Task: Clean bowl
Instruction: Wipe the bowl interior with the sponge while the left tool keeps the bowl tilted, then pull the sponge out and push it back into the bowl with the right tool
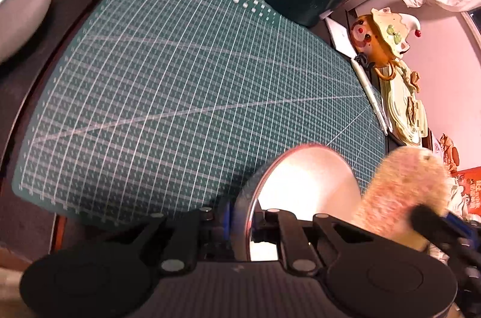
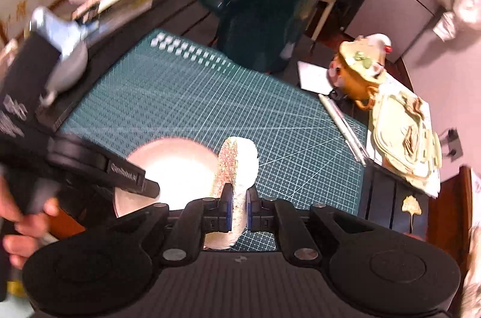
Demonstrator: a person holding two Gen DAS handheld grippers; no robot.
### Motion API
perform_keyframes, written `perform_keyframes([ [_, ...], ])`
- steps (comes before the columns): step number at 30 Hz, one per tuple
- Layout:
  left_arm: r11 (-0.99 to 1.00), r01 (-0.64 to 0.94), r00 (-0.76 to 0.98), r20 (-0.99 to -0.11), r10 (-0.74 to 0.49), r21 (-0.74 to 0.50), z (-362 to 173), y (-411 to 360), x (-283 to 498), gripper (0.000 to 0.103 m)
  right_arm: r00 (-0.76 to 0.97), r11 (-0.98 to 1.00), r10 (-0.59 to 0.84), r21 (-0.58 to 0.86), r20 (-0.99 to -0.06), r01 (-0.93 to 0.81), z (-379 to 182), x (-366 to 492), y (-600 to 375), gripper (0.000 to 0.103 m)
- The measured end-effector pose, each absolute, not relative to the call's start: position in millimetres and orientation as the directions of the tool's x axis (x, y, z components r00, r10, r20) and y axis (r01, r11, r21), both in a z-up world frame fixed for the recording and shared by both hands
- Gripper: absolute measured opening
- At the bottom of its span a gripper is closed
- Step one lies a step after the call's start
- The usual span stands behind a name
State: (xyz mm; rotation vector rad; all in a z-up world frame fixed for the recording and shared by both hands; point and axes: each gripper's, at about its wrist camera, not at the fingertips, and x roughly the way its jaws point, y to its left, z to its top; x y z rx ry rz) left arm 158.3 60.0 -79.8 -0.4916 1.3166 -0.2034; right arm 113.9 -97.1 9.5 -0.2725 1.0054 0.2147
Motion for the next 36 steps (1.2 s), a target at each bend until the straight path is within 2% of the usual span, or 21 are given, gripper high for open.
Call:
perform_keyframes([
  [3, 0.878, -0.113, 0.271, -0.865, -0.423, -0.465, -77.4, 60.7, 162.8, 0.012, 0.525, 0.957, 0.094, -0.069, -0.846, -0.282, 22.2, 109.9, -106.8, 0.008],
  [4, 0.878, -0.106, 0.281, -0.861, -0.424, -0.467, -75.1, 61.0, 163.5, 0.016, 0.532, 0.957, 0.100, -0.065, -0.841, -0.282, 26.8, 106.4, -110.3, 0.008],
  [7, 0.879, -0.094, 0.313, -0.851, -0.420, -0.468, -64.7, 61.3, 161.0, 0.036, 0.535, 0.958, 0.111, -0.053, -0.838, -0.281, 29.3, 101.1, -112.4, 0.008],
  [11, 0.872, -0.117, 0.276, -0.859, -0.432, -0.476, -62.1, 60.6, 147.8, 0.037, 0.537, 0.961, 0.129, -0.029, -0.834, -0.276, 30.3, 95.8, -113.9, 0.008],
  [15, 0.879, -0.133, 0.187, -0.883, -0.431, -0.458, -72.5, 47.7, 132.4, 0.034, 0.538, 0.959, 0.152, -0.008, -0.829, -0.284, 32.5, 93.2, -112.5, 0.008],
  [16, 0.884, -0.131, 0.172, -0.888, -0.426, -0.449, -75.5, 44.0, 130.8, 0.032, 0.538, 0.958, 0.157, -0.004, -0.828, -0.285, 32.8, 93.6, -111.9, 0.008],
  [17, 0.887, -0.130, 0.166, -0.892, -0.421, -0.443, -78.2, 41.4, 130.3, 0.024, 0.539, 0.959, 0.159, 0.000, -0.827, -0.283, 33.0, 94.3, -111.6, 0.008],
  [23, 0.881, -0.162, 0.214, -0.887, -0.409, -0.445, -82.8, 44.4, 138.2, 0.014, 0.531, 0.960, 0.164, 0.011, -0.831, -0.279, 27.8, 98.2, -107.3, 0.008],
  [34, 0.864, -0.159, 0.260, -0.864, -0.431, -0.478, -86.3, 53.3, 152.6, 0.012, 0.467, 0.950, 0.153, 0.000, -0.871, -0.312, -10.8, 118.2, -81.7, 0.008],
  [36, 0.861, -0.163, 0.258, -0.863, -0.434, -0.482, -87.0, 56.5, 151.5, 0.012, 0.427, 0.950, 0.184, 0.050, -0.885, -0.307, -25.8, 125.8, -76.5, 0.008],
])
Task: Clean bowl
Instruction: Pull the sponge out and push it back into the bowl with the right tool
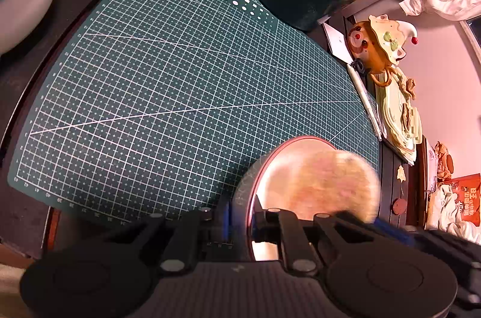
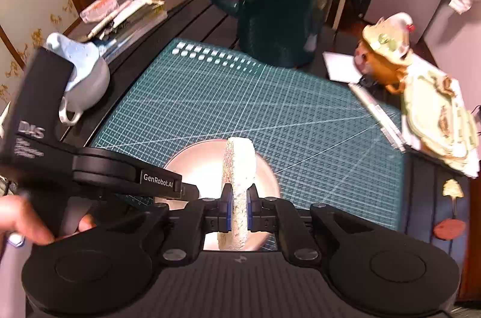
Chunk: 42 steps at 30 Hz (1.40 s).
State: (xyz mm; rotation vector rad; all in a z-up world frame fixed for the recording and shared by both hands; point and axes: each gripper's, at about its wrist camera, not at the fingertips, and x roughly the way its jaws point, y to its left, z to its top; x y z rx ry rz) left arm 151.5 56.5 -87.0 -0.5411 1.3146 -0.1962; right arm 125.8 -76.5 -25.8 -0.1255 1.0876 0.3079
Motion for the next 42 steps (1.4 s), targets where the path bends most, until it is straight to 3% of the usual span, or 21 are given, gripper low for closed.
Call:
perform_keyframes([
  [2, 0.858, -0.167, 0.257, -0.861, -0.438, -0.486, -89.0, 60.1, 150.3, 0.012, 0.394, 0.949, 0.211, 0.091, -0.895, -0.301, -35.9, 129.8, -74.8, 0.008],
  [9, 0.852, -0.167, 0.257, -0.857, -0.447, -0.495, -90.7, 62.7, 151.3, 0.012, 0.444, 0.916, -0.011, -0.188, -0.896, -0.355, -50.2, 127.1, -59.1, 0.007],
  [17, 0.850, -0.174, 0.253, -0.857, -0.450, -0.498, -91.2, 66.1, 149.2, 0.013, 0.565, 0.884, -0.067, -0.311, -0.822, -0.349, -6.5, 113.0, -64.4, 0.008],
  [22, 0.846, -0.179, 0.251, -0.855, -0.455, -0.503, -92.3, 67.3, 150.0, 0.013, 0.503, 0.936, 0.086, -0.103, -0.860, -0.337, 3.6, 120.3, -75.2, 0.008],
  [30, 0.843, -0.180, 0.247, -0.853, -0.460, -0.507, -94.5, 67.8, 151.2, 0.013, 0.409, 0.946, 0.168, 0.030, -0.897, -0.323, -38.4, 127.7, -70.7, 0.008],
  [35, 0.842, -0.179, 0.248, -0.851, -0.462, -0.509, -95.1, 68.4, 151.3, 0.013, 0.462, 0.895, -0.024, -0.226, -0.886, -0.386, -46.2, 120.5, -56.5, 0.007],
  [42, 0.842, -0.181, 0.246, -0.853, -0.461, -0.508, -94.7, 69.1, 150.8, 0.013, 0.511, 0.871, -0.071, -0.303, -0.857, -0.386, -20.0, 114.5, -64.6, 0.007],
])
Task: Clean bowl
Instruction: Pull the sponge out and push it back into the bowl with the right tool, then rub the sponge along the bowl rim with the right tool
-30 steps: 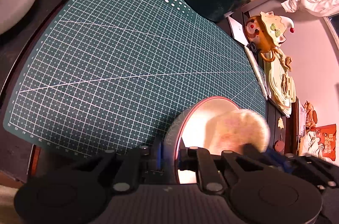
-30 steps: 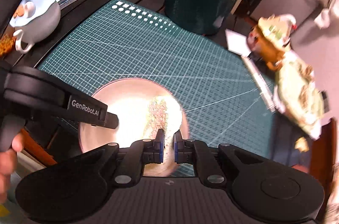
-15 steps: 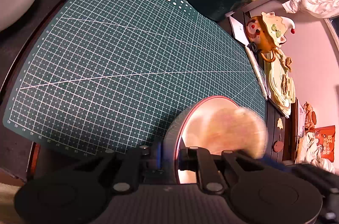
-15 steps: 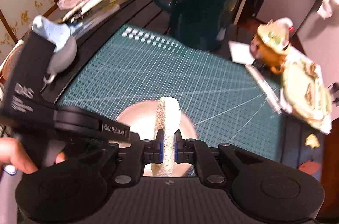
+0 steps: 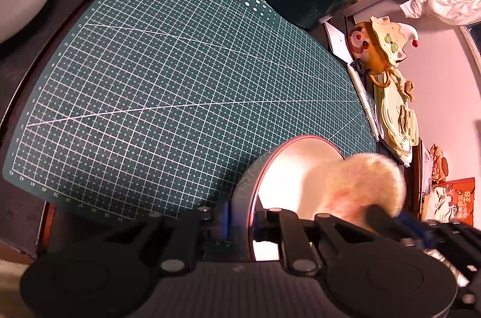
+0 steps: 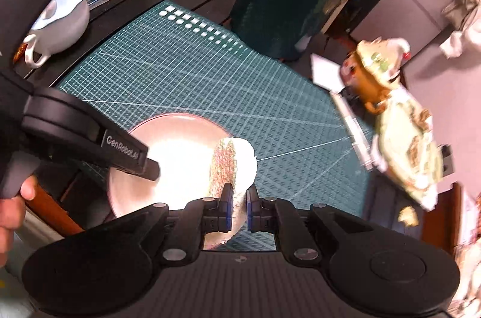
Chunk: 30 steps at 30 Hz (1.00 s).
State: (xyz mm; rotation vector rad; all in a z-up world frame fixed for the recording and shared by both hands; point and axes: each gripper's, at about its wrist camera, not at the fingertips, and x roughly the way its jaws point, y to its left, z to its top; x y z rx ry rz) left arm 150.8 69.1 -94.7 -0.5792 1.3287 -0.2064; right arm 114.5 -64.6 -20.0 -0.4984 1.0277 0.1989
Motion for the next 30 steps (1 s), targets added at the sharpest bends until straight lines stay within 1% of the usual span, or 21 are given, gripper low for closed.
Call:
perform_keyframes([
  [3, 0.842, -0.183, 0.245, -0.853, -0.461, -0.508, -94.4, 69.6, 150.9, 0.013, 0.537, 0.884, -0.051, -0.288, -0.842, -0.368, -2.8, 113.7, -71.6, 0.008],
  [6, 0.841, -0.185, 0.245, -0.852, -0.462, -0.509, -94.2, 70.0, 150.6, 0.013, 0.517, 0.928, 0.055, -0.147, -0.854, -0.342, 13.5, 119.8, -82.2, 0.008],
  [7, 0.840, -0.186, 0.245, -0.852, -0.463, -0.509, -94.1, 70.2, 150.6, 0.013, 0.494, 0.938, 0.113, -0.071, -0.862, -0.339, 14.2, 123.3, -85.4, 0.008],
  [9, 0.840, -0.186, 0.244, -0.852, -0.464, -0.511, -93.9, 70.5, 150.7, 0.013, 0.466, 0.945, 0.145, -0.019, -0.873, -0.328, 6.7, 127.8, -85.0, 0.008],
  [12, 0.838, -0.186, 0.243, -0.851, -0.466, -0.512, -93.5, 71.0, 151.5, 0.013, 0.435, 0.949, 0.158, 0.016, -0.886, -0.314, -7.2, 130.1, -81.3, 0.008],
  [13, 0.839, -0.185, 0.243, -0.851, -0.466, -0.512, -93.3, 71.0, 151.9, 0.013, 0.399, 0.951, 0.195, 0.074, -0.896, -0.301, -19.8, 133.2, -81.7, 0.008],
  [15, 0.839, -0.185, 0.240, -0.852, -0.466, -0.511, -93.9, 70.8, 152.5, 0.013, 0.367, 0.949, 0.236, 0.133, -0.900, -0.285, -32.5, 134.8, -82.4, 0.008],
  [18, 0.836, -0.186, 0.238, -0.849, -0.471, -0.516, -94.1, 70.8, 152.6, 0.013, 0.379, 0.952, 0.187, 0.072, -0.906, -0.298, -40.0, 133.3, -77.7, 0.007],
  [21, 0.836, -0.184, 0.238, -0.848, -0.473, -0.517, -93.8, 70.5, 152.7, 0.013, 0.410, 0.942, 0.043, -0.100, -0.911, -0.320, -42.9, 131.1, -72.8, 0.007],
  [24, 0.836, -0.181, 0.236, -0.848, -0.474, -0.518, -93.4, 69.7, 152.7, 0.013, 0.430, 0.941, 0.024, -0.125, -0.902, -0.315, -37.6, 130.5, -77.8, 0.007],
  [28, 0.838, -0.182, 0.235, -0.850, -0.471, -0.515, -93.4, 70.0, 152.4, 0.013, 0.500, 0.915, -0.033, -0.227, -0.866, -0.333, -18.7, 120.0, -75.9, 0.007],
  [30, 0.839, -0.183, 0.235, -0.851, -0.469, -0.513, -93.2, 70.0, 152.5, 0.013, 0.525, 0.916, -0.027, -0.231, -0.851, -0.328, -5.9, 116.8, -78.4, 0.007],
])
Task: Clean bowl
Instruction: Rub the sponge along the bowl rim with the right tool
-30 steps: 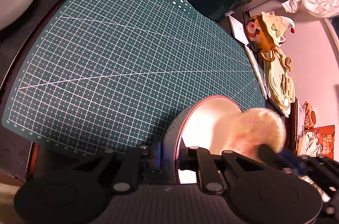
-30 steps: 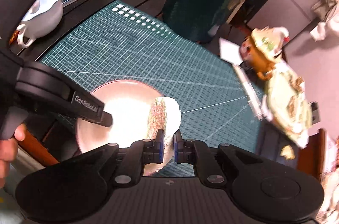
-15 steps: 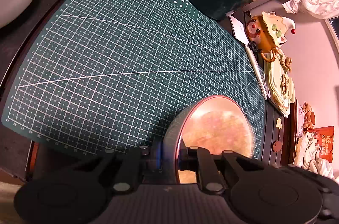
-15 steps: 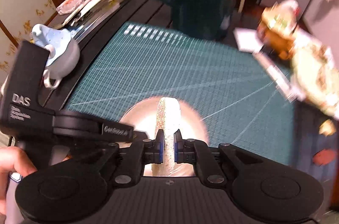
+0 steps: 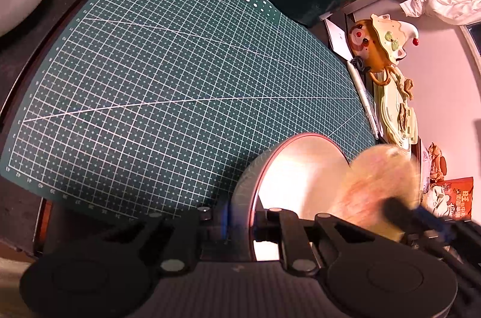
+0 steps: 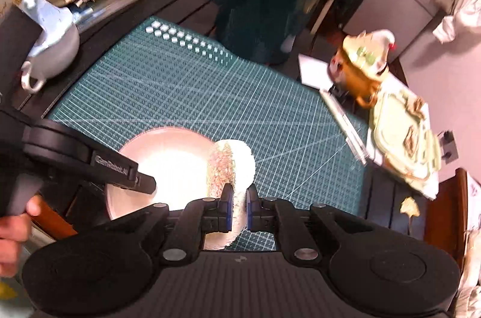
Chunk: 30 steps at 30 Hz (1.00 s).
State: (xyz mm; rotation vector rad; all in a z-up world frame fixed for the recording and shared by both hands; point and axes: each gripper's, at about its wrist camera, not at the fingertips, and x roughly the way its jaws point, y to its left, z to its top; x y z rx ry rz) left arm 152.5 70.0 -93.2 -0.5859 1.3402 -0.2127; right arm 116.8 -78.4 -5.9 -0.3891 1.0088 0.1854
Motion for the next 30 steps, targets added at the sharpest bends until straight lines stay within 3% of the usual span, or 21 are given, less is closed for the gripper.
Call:
perform_keyframes([
  [4, 0.839, -0.184, 0.236, -0.852, -0.468, -0.512, -92.8, 69.8, 152.5, 0.013, 0.569, 0.933, 0.023, -0.188, -0.822, -0.308, 18.4, 116.9, -84.7, 0.008],
  [6, 0.839, -0.183, 0.237, -0.852, -0.468, -0.512, -92.8, 70.0, 152.3, 0.013, 0.544, 0.945, 0.090, -0.101, -0.834, -0.310, 22.1, 120.2, -87.4, 0.008],
  [13, 0.841, -0.182, 0.234, -0.853, -0.466, -0.510, -91.0, 67.0, 152.7, 0.013, 0.395, 0.944, 0.148, 0.010, -0.907, -0.331, -30.7, 128.4, -66.1, 0.008],
  [21, 0.835, -0.184, 0.234, -0.849, -0.474, -0.518, -89.4, 61.7, 152.7, 0.014, 0.438, 0.925, -0.022, -0.185, -0.899, -0.333, -40.2, 129.8, -62.7, 0.007],
  [30, 0.841, -0.181, 0.232, -0.853, -0.468, -0.511, -90.3, 63.1, 151.7, 0.014, 0.548, 0.935, -0.045, -0.228, -0.835, -0.272, 7.3, 124.0, -88.3, 0.008],
])
